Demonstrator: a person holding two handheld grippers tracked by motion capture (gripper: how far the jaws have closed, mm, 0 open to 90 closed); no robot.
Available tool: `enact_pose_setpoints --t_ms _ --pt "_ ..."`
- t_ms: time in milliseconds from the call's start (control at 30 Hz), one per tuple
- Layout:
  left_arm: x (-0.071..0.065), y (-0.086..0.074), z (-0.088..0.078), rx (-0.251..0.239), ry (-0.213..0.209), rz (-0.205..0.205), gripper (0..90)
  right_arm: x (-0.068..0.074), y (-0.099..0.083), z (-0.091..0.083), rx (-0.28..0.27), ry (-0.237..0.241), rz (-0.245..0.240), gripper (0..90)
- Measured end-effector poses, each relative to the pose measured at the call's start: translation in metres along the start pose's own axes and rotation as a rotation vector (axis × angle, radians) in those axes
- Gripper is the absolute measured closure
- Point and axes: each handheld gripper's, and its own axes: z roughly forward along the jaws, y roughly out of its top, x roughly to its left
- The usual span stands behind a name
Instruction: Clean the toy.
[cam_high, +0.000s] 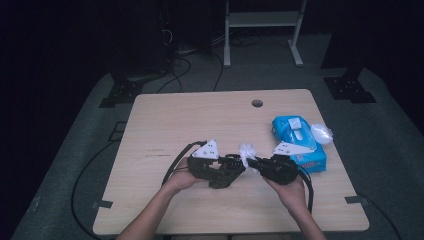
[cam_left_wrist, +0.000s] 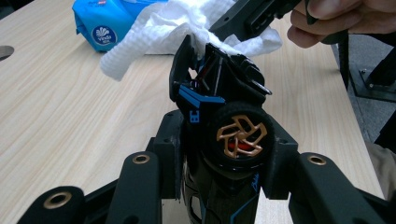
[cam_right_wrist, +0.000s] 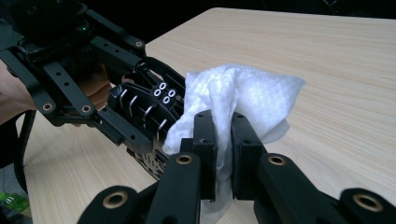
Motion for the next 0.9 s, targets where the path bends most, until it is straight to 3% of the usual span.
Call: enact_pose_setpoints --t_ms 200,433,500,600,667,900 --pt "0.000 0.002 -0.002 -0.016 -0.004 0.002 58.4 0.005 0.010 -0.003 -0.034 0.016 -0.016 82.3" --pt "-0.001 0.000 0.001 -0.009 -0.009 0.002 58.4 0.001 0.000 -0.003 -0.014 0.004 0.006 82.3" --pt "-0.001 0.001 0.002 -0.014 -0.010 0.005 58.3 0.006 0.004 -0.004 -0.036 0.003 -0.011 82.3" --pt "-0.003 0.003 0.003 -0.006 -0.002 0.011 58.4 0.010 0.010 -0.006 -0.063 0.040 -0.017 82.4" --pt "-0.002 0.003 0.002 -0.012 -0.005 0.009 58.4 0.013 0.013 -0.005 -0.057 0.030 -0.045 82.4" --pt "-0.001 0.000 0.000 -0.013 -0.002 0.004 58.4 0.000 0.000 -0.003 -0.028 0.009 0.008 82.3"
